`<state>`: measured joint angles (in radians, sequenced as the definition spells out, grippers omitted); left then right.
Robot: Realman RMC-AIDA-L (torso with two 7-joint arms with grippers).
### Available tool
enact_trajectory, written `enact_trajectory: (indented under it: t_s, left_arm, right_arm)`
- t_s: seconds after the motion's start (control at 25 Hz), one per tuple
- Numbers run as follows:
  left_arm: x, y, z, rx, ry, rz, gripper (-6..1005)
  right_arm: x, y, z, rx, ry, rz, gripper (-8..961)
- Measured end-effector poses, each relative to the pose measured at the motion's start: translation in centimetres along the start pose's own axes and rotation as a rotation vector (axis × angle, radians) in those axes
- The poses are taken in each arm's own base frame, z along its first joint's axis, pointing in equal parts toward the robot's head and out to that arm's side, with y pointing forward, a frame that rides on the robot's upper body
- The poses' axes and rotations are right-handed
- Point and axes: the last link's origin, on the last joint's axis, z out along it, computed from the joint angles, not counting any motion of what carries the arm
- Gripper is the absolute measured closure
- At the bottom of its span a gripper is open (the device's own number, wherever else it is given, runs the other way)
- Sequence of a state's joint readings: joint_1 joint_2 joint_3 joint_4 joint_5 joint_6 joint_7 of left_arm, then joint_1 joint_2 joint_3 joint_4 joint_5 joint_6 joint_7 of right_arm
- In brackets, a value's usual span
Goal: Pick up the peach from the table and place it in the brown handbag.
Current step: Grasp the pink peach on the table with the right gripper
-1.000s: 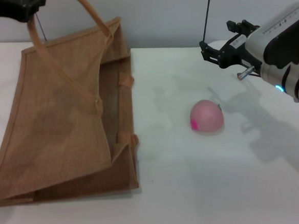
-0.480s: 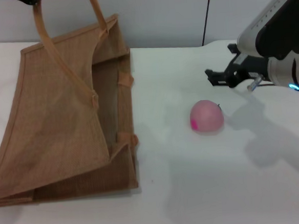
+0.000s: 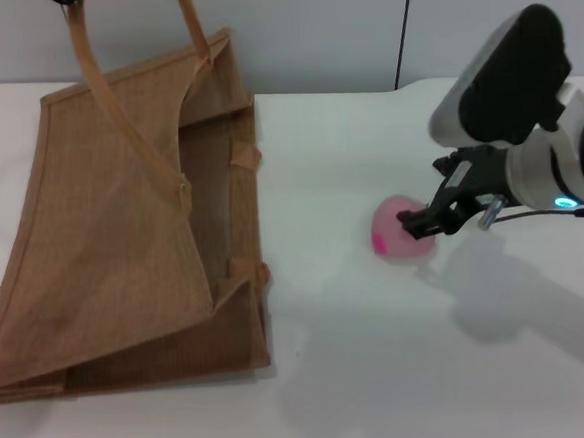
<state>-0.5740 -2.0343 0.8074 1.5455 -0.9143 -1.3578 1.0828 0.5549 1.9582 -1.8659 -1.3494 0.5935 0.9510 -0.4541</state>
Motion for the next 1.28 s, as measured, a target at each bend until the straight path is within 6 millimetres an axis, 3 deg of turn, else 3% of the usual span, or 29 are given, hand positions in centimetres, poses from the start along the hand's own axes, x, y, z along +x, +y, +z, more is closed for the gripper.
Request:
enact_trajectory:
  t_s: [0.28,0.52,0.96,1.28]
  left_arm:
    - [-0.2,0.0,0.2,-0.003,-0.011,-0.004,878]
    - [-0.1,0.2,0.3,-0.015,-0.012,-0.007,878]
    - [-0.2,0.2,0.3,-0.015,-0.025,-0.005,878]
    - [0.2,0.3,0.5,-0.019,-0.019,0.0,878]
  right_arm:
    - [-0.7,1.7,1.2,-0.084,0.022,-0.03,126]
    - [-0.1,1.5,2.8,-0.118,0.058,-0.009,125]
    - [-2.3,0.8,1.6,-0.101,-0.008,-0.013,121]
    - [-1.4,0.1,2.3,-0.085,0.034,-0.009,112]
